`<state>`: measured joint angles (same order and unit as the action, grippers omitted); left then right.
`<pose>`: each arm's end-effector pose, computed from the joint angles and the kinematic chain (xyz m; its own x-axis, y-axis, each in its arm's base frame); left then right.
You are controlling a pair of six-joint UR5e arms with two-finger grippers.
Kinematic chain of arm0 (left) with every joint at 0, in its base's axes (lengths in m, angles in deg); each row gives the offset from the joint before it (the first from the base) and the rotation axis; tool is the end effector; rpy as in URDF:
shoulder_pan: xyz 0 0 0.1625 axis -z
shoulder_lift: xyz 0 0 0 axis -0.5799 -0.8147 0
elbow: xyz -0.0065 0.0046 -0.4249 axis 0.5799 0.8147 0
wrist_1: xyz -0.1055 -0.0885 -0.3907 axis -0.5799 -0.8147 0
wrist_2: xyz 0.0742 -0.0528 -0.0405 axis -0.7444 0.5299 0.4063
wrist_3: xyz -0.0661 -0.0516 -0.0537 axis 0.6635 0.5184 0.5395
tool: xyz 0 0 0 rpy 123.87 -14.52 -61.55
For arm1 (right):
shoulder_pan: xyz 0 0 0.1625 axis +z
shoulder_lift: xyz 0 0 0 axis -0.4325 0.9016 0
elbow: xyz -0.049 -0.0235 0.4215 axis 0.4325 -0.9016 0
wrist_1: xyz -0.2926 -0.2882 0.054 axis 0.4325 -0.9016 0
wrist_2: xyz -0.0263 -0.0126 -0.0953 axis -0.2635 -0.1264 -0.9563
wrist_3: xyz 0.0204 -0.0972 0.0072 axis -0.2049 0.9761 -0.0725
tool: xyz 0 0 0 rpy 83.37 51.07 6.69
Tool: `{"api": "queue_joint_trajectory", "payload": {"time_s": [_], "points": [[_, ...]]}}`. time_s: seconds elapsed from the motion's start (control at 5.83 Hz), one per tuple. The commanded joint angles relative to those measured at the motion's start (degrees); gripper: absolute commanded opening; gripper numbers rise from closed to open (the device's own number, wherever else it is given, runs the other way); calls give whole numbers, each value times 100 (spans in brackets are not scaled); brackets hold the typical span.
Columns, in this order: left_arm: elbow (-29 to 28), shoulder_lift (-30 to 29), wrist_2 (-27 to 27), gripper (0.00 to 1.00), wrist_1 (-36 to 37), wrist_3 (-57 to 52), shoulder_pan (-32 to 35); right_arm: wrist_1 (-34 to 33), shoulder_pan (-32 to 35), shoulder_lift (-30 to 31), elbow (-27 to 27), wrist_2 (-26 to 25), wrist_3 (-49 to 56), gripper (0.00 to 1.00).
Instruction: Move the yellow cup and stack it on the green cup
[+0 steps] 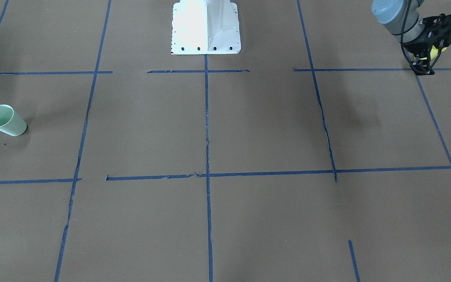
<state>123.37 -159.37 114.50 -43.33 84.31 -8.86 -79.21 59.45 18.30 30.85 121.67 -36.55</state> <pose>0.2108 -0.2771 0.5563 0.4415 -0.8972 0.0128 0.8640 0.4290 0.2638 0.0256 -0.4206 0.6058 0.6870 -0.1080 0.7186 0.0639 0.9940 0.0882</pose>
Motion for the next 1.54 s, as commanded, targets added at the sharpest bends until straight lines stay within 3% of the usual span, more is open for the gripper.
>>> {"api": "queue_joint_trajectory", "payload": {"time_s": [0.0,0.51,1.2,1.37], "points": [[-53,-337,698,100,1062,1558,-520,146,0,4,-12,-8,-6,100],[-1122,-1032,1177,100,1408,3501,-585,155,0,-4,32,-16,-6,100],[-1704,-875,1195,100,996,3973,-707,383,0,75,50,-25,11,100],[-2141,-875,1204,100,568,3973,-786,383,0,75,67,-25,3,100]]}}
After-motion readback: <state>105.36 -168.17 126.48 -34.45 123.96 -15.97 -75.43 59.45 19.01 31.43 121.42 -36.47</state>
